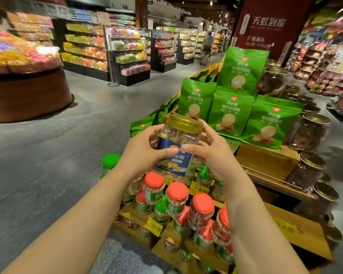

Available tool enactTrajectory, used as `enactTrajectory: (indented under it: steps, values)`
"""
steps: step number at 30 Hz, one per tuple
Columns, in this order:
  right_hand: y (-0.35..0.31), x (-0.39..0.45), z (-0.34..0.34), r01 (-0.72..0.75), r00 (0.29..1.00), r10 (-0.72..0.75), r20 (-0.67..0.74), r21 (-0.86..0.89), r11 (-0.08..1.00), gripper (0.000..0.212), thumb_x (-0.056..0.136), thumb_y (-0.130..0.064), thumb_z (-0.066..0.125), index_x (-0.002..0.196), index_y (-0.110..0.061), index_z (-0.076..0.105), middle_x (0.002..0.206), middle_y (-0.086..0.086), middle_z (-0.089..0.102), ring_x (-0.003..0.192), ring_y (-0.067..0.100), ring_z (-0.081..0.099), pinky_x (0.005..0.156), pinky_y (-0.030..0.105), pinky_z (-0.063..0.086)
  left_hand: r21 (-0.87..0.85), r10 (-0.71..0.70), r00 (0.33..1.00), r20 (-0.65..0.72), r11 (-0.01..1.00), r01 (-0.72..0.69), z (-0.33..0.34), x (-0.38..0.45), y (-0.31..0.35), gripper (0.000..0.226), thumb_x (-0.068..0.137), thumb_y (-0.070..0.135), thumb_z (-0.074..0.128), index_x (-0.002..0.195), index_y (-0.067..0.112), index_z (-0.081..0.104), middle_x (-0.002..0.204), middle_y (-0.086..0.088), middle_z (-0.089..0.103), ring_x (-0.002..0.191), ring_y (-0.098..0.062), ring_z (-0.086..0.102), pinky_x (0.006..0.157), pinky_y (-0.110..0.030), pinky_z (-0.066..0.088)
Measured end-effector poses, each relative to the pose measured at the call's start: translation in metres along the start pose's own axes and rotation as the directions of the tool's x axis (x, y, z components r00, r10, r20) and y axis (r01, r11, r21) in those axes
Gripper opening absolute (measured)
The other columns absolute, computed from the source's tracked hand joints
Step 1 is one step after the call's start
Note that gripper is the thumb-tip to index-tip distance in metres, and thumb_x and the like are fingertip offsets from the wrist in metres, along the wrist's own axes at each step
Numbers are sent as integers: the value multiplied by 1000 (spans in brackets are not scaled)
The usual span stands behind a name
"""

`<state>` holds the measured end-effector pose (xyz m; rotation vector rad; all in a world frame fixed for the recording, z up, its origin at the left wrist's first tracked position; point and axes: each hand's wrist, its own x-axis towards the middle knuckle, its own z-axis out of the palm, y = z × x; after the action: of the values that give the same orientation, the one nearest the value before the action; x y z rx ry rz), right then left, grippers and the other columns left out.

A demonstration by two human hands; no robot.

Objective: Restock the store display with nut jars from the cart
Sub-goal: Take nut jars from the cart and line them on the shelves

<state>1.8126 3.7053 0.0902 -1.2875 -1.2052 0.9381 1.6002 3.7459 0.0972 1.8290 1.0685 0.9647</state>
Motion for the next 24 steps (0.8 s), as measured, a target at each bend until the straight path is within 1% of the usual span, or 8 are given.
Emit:
enactTrajectory:
  steps: [4,8,11,13,15,17,20,24]
  values:
    - [9,62,0,31,999,-31,15,0,1000,124,43,-48,102,151,-40,43,143,-1,59,125,21,63,101,51,54,-44,-19,998,-59,999,16,-6,57,-22,95,50,69,90,136,40,60,126,19,68,118,3,61,100,-40,56]
    - [10,119,0,31,999,-30,26,-49,998,112,48,-41,100,148,-28,51,132,-10,67,120,12,66,102,41,54,-64,-52,997,-50,997,49,-12,117,-39,85,61,45,96,138,30,62,129,13,69,124,-1,59,104,-41,54]
    - [16,159,-1,-5,1000,8,24,-107,994,104,44,-50,100,137,-29,60,126,-10,71,118,15,67,104,46,53,-30,-54,998,-35,998,53,-12,158,-50,58,64,32,96,114,45,70,112,18,75,113,3,64,102,-39,55]
    - [21,182,-1,-25,999,28,27,-129,991,105,44,-48,101,138,-30,58,125,-13,71,119,15,66,104,46,53,-3,-59,998,-6,998,59,-11,182,-62,47,65,30,96,103,46,74,100,19,77,103,1,70,96,-42,57]
    - [27,198,1,-32,998,39,41,-159,987,100,54,-34,100,143,-30,53,127,-18,67,125,10,60,106,42,51,7,-64,998,10,998,64,-11,200,-75,45,67,30,95,106,39,78,97,17,78,100,-4,72,93,-44,59]
    - [35,217,5,-72,996,79,45,-151,986,101,65,-20,96,150,-31,44,134,-11,61,130,11,53,109,41,48,18,-72,997,29,997,72,-12,219,-91,47,67,29,95,110,36,77,97,17,78,99,-5,72,92,-44,59]
    - [53,244,15,-118,992,122,16,-169,979,102,66,-23,96,151,-38,41,129,-2,67,118,15,65,101,45,55,45,-54,997,63,998,51,-16,249,-113,52,69,26,94,117,35,76,102,16,78,100,-4,71,95,-40,57]
    - [79,274,34,-176,983,164,-84,-169,970,102,65,-28,97,149,-44,42,128,-5,68,112,14,69,89,39,61,132,-46,987,154,991,25,-28,293,-138,62,73,26,92,130,30,69,110,18,72,102,-2,66,91,-20,51]
